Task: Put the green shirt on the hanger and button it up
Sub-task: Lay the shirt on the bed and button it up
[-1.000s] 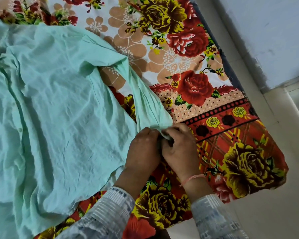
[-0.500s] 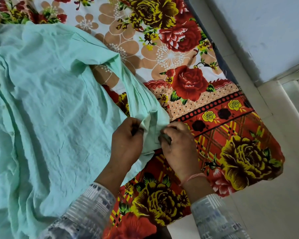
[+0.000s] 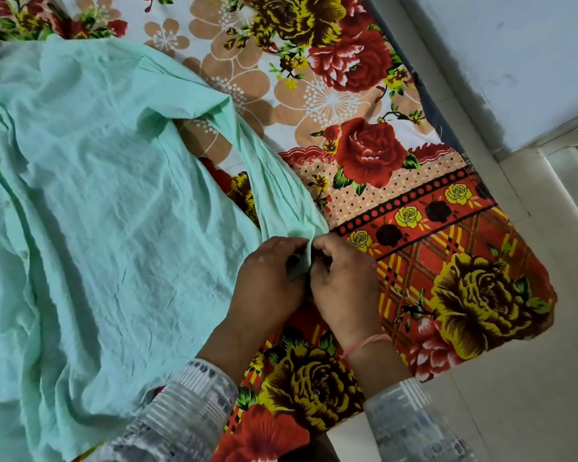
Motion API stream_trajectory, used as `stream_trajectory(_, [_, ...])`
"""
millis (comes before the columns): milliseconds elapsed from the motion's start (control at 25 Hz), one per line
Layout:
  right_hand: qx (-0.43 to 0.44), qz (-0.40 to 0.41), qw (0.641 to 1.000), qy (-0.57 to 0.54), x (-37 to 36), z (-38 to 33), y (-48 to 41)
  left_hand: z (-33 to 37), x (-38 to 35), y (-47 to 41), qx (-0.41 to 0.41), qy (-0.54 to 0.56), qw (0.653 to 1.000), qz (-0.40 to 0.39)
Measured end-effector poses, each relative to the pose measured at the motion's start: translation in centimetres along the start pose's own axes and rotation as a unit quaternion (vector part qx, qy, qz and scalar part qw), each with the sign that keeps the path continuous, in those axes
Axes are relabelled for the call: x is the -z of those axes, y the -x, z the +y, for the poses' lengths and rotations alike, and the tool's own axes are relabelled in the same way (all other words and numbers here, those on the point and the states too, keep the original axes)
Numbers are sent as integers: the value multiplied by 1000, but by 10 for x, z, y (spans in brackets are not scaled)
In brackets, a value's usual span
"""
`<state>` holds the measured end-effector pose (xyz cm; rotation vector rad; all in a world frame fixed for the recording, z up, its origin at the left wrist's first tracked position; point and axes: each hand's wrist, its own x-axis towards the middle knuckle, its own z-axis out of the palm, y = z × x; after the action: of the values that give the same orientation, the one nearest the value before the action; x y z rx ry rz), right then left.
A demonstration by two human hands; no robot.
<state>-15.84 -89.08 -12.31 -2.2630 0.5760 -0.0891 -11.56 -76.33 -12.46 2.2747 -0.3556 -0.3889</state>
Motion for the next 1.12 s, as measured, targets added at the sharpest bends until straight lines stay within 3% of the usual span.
stream_trajectory(160, [-43,18,996,-73,5,-2,-2,0,4,0,113,134,984,14])
stream_trajectory(360, [11,-2,996,-87,3,-4,-4,1,10,-1,204,270,941,18])
stream_trajectory(640, [105,10,994,0,7,-9,-7,-3,7,-3,197,219,955,35])
stream_trajectory(840, [151,-2,986,70,10,-12,-10,2,13,-5,134,155,979,6])
stream_trajectory(960, [118,10,992,44,9,-10,-8,1,16,-6,92,144,985,-37])
stream_trajectory(1120, [-3,-46,995,-94,15,0,-11,1,12,-9,78,116,990,-3])
